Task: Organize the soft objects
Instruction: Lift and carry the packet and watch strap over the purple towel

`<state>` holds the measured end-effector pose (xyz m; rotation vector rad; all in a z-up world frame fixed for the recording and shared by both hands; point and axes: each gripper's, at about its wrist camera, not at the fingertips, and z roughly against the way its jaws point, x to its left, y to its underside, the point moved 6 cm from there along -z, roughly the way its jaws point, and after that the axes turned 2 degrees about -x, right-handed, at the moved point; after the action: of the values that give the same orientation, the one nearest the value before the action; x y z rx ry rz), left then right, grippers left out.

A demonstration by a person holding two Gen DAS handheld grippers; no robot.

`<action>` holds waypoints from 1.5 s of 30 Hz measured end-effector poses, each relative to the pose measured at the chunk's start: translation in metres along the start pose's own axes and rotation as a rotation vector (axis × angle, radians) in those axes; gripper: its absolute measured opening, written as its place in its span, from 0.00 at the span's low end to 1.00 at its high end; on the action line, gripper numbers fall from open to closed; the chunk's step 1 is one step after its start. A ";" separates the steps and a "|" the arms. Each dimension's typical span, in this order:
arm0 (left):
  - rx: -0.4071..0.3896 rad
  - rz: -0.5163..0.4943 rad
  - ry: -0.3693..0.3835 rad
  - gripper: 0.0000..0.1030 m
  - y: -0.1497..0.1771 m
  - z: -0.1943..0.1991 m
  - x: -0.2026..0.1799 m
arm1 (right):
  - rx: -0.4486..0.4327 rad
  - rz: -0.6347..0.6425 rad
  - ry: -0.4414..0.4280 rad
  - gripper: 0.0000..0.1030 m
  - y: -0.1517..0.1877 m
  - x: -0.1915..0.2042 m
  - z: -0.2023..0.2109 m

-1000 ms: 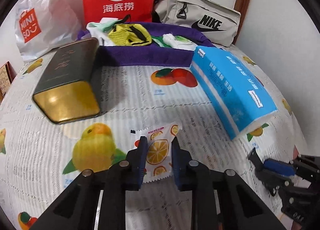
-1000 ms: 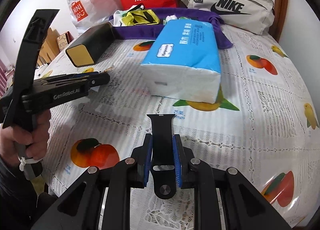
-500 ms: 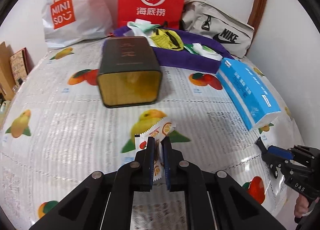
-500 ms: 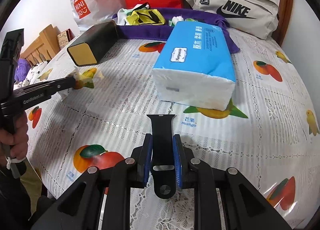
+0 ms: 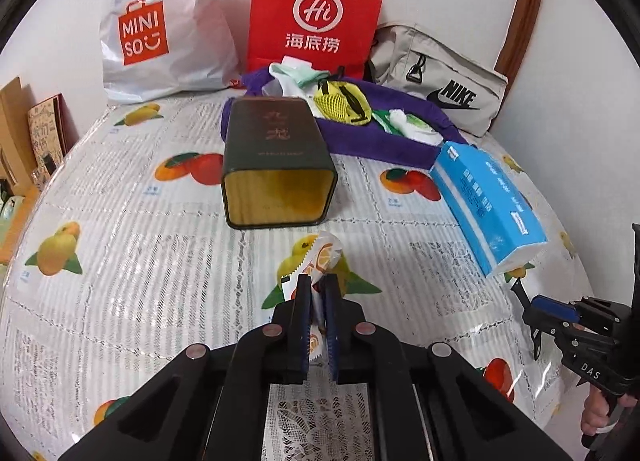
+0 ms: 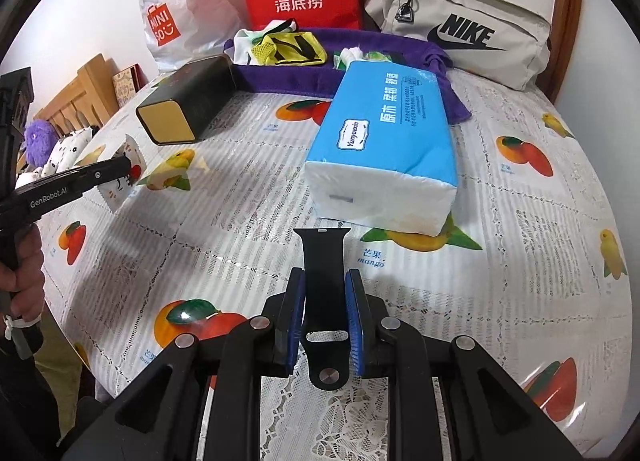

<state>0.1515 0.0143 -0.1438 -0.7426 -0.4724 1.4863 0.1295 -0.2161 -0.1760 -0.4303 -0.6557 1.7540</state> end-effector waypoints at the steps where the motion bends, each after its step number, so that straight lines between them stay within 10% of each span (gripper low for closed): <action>1: -0.002 0.002 0.003 0.07 -0.001 0.002 0.000 | 0.000 -0.002 0.001 0.19 0.000 -0.001 0.001; 19: -0.044 0.004 -0.021 0.07 -0.042 0.019 -0.001 | -0.090 0.012 -0.012 0.20 -0.034 0.001 0.043; 45: -0.061 -0.008 -0.031 0.07 -0.143 -0.015 -0.003 | -0.191 0.033 -0.001 0.20 -0.166 -0.029 0.021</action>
<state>0.2643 0.0186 -0.0541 -0.7649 -0.5460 1.4831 0.2505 -0.2170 -0.0567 -0.5741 -0.8253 1.7288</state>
